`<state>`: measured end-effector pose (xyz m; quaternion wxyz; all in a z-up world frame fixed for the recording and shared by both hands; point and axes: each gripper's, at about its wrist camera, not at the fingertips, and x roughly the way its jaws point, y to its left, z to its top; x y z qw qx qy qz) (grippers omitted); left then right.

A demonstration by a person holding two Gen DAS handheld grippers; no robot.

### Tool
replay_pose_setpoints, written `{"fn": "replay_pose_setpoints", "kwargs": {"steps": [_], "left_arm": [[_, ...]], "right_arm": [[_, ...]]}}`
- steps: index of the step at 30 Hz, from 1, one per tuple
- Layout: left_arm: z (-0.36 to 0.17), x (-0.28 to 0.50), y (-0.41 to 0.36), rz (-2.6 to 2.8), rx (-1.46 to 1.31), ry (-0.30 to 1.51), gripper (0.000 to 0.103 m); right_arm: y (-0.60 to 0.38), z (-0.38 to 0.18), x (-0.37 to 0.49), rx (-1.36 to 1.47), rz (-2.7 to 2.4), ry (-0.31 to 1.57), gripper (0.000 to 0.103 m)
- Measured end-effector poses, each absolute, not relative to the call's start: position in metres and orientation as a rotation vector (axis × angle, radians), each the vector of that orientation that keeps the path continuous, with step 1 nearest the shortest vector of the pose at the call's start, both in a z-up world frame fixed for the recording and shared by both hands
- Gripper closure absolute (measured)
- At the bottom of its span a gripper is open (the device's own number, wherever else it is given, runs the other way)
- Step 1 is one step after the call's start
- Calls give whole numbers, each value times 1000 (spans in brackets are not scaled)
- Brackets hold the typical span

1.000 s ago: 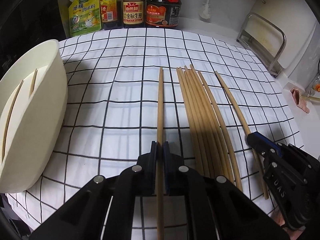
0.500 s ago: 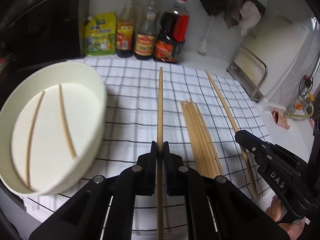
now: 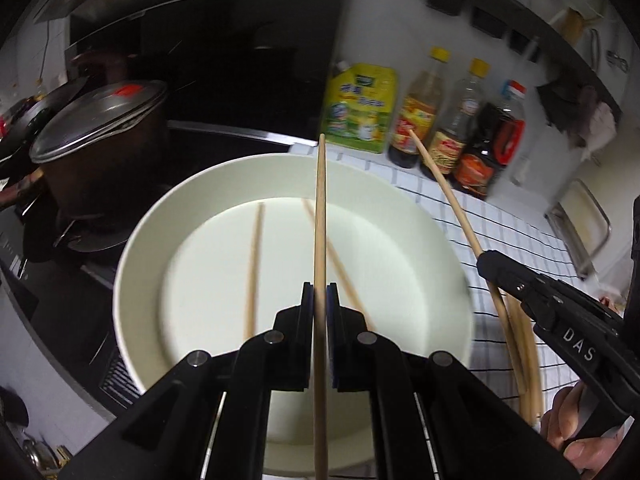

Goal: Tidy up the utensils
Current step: 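Carry both chopsticks into the white bowl and open both tools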

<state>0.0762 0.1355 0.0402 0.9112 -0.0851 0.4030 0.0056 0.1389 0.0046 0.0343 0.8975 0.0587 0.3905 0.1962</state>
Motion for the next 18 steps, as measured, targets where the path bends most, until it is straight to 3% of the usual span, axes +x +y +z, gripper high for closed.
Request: {"fn": "replay_pose_setpoints", "kwargs": {"steps": [18], "left_arm": [[-1, 103, 175, 48, -200, 920, 96]], "right_arm": [[80, -18, 174, 50, 471, 989, 97]]}}
